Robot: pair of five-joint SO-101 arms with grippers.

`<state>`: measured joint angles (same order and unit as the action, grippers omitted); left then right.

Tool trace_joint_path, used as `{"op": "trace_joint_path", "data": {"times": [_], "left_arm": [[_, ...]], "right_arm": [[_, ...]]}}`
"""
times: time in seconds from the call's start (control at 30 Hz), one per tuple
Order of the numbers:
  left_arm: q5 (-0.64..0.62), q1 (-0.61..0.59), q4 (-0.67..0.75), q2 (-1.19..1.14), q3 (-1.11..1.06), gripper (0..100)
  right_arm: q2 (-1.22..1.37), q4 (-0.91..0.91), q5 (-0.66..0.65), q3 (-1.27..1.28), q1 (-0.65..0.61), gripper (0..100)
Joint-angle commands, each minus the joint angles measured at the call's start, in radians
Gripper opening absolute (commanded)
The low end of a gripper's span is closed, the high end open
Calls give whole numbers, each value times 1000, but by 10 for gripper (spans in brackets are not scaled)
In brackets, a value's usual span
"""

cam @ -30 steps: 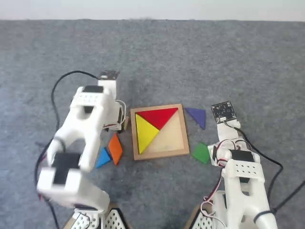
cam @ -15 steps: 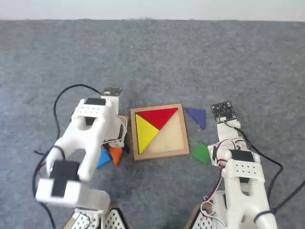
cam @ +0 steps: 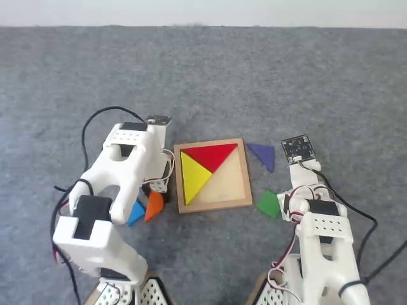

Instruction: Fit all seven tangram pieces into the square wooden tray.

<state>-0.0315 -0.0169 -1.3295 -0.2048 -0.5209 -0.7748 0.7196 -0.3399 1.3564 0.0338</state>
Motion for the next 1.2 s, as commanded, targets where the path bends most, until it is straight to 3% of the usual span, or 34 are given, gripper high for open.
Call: {"op": "trace_joint_path", "data": {"times": [0.0, 0.2, 0.33, 0.6, 0.93, 1.17], "left_arm": [[38, -9, 9, -6, 31, 9], [77, -8, 31, 5, 96, 12], [75, 6, -28, 5, 228, 12], [11, 190, -117, -5, 372, 13], [241, -32, -101, 3, 352, 15], [310, 29, -146, 5, 248, 15]], "right_arm": [[-27, -15, -8, -8, -5, 8], [-27, -15, -8, -8, -5, 8], [-27, -15, -8, -8, -5, 8], [-27, -15, -8, -8, -5, 8], [-27, -15, -9, -8, -5, 8], [-27, -15, -8, -8, -5, 8]]}}
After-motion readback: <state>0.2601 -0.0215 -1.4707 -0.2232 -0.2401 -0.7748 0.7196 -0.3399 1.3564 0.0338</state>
